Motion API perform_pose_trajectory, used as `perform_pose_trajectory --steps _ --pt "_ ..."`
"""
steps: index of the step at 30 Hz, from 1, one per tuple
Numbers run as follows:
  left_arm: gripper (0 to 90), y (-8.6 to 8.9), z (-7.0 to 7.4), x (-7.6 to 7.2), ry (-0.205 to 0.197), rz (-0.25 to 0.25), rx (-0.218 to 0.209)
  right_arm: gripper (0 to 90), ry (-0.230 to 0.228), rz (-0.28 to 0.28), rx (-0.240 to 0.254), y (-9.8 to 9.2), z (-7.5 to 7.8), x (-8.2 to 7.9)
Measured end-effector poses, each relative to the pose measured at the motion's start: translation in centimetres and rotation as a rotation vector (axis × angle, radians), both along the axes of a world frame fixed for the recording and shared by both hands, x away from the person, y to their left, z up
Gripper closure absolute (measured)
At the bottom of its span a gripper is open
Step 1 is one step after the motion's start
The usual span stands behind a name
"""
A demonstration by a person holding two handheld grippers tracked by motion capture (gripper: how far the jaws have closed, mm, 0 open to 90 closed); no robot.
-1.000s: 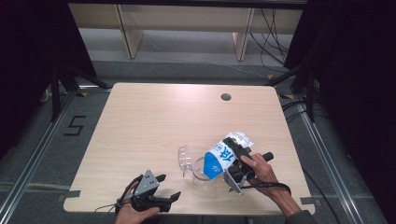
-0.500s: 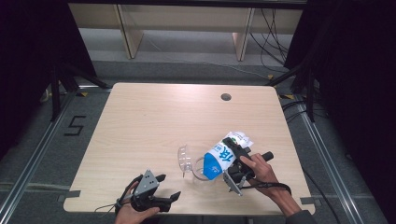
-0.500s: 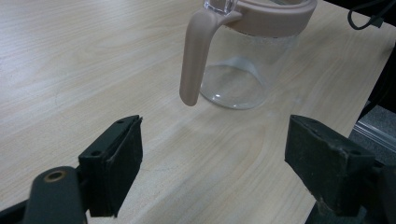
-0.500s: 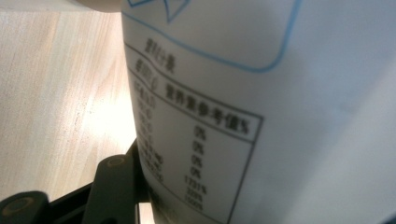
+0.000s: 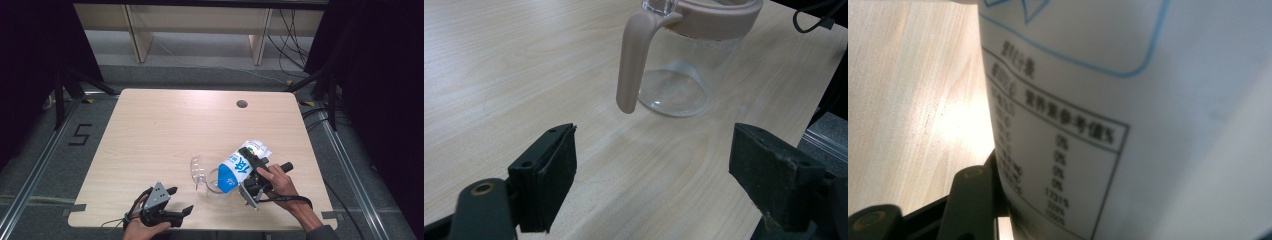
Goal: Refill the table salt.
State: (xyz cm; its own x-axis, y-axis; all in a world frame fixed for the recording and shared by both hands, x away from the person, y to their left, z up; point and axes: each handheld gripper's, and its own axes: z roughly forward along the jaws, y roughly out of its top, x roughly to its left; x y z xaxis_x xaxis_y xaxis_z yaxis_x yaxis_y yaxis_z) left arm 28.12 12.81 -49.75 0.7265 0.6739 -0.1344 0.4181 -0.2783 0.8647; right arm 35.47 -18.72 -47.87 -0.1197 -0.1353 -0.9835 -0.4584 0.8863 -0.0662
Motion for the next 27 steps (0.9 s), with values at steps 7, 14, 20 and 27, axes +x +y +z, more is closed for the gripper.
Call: perform_pose_trajectory --steps 7,14,20,27 --pt "18.9 -0.05 -0.03 0.0 0.001 0.002 -0.007 46.9 0.012 -0.006 0.018 -0.05 -0.24 -0.02" --pt "18.9 -0.06 -0.04 -0.01 0.004 0.005 -0.008 47.1 -0.008 0.008 -0.006 0.0 0.02 0.02" --pt "18.9 -0.01 -0.02 0.01 0.001 0.0 0.001 47.2 0.01 -0.005 0.014 -0.07 -0.23 -0.02" --pt "18.8 -0.07 -0.05 0.0 0.006 0.004 -0.009 47.6 -0.02 0.006 -0.014 -0.04 0.04 0.01"
